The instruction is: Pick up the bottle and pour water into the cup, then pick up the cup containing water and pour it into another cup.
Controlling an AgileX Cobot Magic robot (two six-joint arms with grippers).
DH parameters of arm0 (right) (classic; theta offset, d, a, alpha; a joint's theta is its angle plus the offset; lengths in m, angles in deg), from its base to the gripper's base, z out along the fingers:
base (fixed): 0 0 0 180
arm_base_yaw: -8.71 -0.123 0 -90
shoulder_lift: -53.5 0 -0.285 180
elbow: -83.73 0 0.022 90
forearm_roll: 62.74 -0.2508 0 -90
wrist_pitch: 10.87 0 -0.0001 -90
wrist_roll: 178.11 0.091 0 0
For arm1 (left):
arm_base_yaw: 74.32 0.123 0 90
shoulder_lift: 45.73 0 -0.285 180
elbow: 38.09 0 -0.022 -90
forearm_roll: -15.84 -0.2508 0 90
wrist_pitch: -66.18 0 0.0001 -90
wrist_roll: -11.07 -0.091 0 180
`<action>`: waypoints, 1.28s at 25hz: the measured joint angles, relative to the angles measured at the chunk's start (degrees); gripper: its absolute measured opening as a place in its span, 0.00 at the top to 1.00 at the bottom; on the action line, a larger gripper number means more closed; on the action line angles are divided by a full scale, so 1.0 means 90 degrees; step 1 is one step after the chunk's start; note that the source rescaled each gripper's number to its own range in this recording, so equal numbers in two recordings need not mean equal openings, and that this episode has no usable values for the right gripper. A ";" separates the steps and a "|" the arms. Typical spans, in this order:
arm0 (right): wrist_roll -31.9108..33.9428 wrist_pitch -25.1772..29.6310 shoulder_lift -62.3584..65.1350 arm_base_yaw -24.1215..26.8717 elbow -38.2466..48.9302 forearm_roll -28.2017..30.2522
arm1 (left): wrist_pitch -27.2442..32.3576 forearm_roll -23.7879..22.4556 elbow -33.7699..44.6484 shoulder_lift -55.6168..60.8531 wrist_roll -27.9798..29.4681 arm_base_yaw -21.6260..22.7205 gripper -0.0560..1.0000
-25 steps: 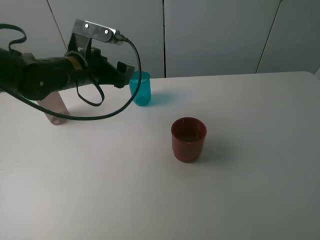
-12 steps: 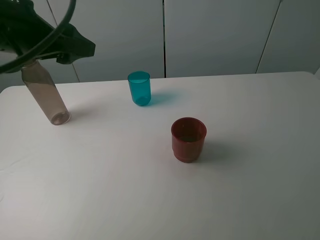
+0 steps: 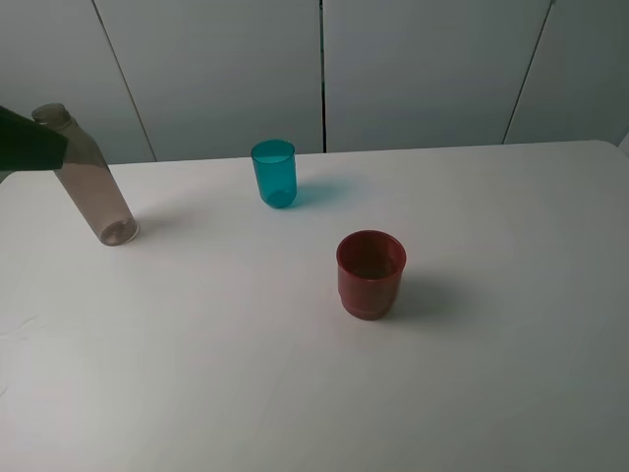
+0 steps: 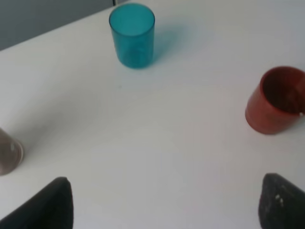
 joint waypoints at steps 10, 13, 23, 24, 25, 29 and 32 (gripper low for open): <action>0.0000 0.0000 0.0000 0.0000 0.0000 0.0000 | 0.1934 -0.0238 0.0134 0.1493 -0.0042 0.0391 0.00; 0.0000 0.0000 0.0000 0.0000 0.0000 0.0000 | 0.1907 -0.0278 0.0537 0.2106 -0.0122 0.0929 0.00; 0.0000 0.0000 0.0000 0.0000 0.0000 0.0000 | 0.1629 -0.0287 0.2132 0.4606 -0.0189 0.2887 0.00; 0.0000 0.0000 0.0000 0.0000 0.0000 0.0000 | 0.1570 -0.0287 0.2168 0.4858 -0.0262 0.3072 0.00; 0.0000 0.0000 0.0000 0.0000 0.0000 0.0000 | 0.1541 -0.0287 0.2211 0.5061 -0.0295 0.3255 0.00; 0.0000 0.0000 0.0000 0.0000 0.0000 0.0000 | 0.1536 -0.0178 0.2212 0.5213 -0.0435 0.3762 0.00; 0.0000 0.0000 0.0000 0.0000 0.0000 -0.0011 | 0.1525 -0.0072 0.2212 0.5213 -0.0500 0.3879 0.00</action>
